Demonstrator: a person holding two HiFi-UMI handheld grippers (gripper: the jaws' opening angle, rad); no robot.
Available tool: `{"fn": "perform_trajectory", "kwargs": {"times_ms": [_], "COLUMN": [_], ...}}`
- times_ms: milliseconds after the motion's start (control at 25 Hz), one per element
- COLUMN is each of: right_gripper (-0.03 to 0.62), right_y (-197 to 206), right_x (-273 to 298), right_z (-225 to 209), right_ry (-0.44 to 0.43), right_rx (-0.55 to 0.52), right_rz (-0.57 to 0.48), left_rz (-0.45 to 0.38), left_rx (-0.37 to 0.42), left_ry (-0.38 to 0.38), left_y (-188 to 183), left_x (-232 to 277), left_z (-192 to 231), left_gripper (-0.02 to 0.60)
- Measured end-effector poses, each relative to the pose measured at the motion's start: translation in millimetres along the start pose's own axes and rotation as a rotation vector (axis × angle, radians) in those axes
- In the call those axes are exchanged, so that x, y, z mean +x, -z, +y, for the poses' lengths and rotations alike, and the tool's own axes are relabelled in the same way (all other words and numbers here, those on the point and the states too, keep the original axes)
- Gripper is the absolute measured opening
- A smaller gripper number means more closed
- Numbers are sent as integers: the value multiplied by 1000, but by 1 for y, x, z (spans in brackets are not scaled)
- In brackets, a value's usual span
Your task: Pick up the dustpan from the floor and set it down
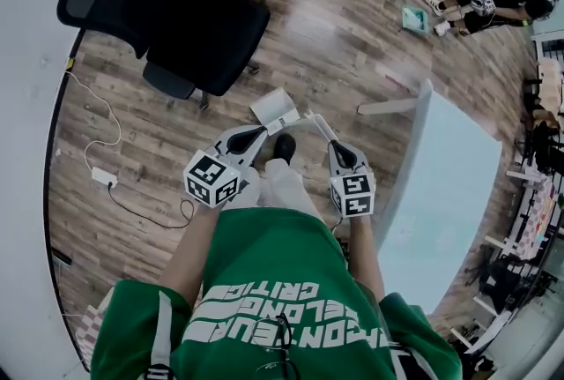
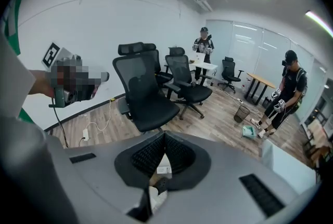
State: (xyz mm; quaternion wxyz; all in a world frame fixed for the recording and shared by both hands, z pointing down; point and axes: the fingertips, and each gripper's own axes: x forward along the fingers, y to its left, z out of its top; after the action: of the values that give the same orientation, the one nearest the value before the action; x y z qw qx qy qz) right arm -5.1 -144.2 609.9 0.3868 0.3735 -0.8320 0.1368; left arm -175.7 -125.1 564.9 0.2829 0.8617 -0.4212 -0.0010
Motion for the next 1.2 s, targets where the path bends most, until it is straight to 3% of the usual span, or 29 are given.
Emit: {"fn": "perform_trajectory", "kwargs": {"times_ms": [240, 480, 680, 720, 800, 880, 1200], "right_gripper": [8, 9, 15, 30, 127, 164, 184], "right_y": [12, 28, 35, 39, 50, 65, 85], "right_x": [34, 74, 105, 111, 124, 137, 179], "right_z": [-9, -19, -28, -29, -26, -23, -16], "right_ry": [-46, -87, -94, -107, -151, -185, -226], "right_rx": [-46, -159, -167, -165, -154, -147, -183], "right_rz": [87, 233, 292, 311, 358, 411, 518], "left_rz": [-6, -25, -35, -37, -41, -43, -56], "left_rx": [-10, -41, -57, -60, -65, -72, -98], "left_ry": [-56, -117, -152, -161, -179, -196, -246], "left_y": [1, 0, -2, -2, -4, -4, -8], "left_x": [0, -3, -2, -2, -2, -2, -1], "left_z": [10, 21, 28, 30, 33, 36, 44], "left_gripper": [2, 2, 2, 2, 2, 2, 2]}}
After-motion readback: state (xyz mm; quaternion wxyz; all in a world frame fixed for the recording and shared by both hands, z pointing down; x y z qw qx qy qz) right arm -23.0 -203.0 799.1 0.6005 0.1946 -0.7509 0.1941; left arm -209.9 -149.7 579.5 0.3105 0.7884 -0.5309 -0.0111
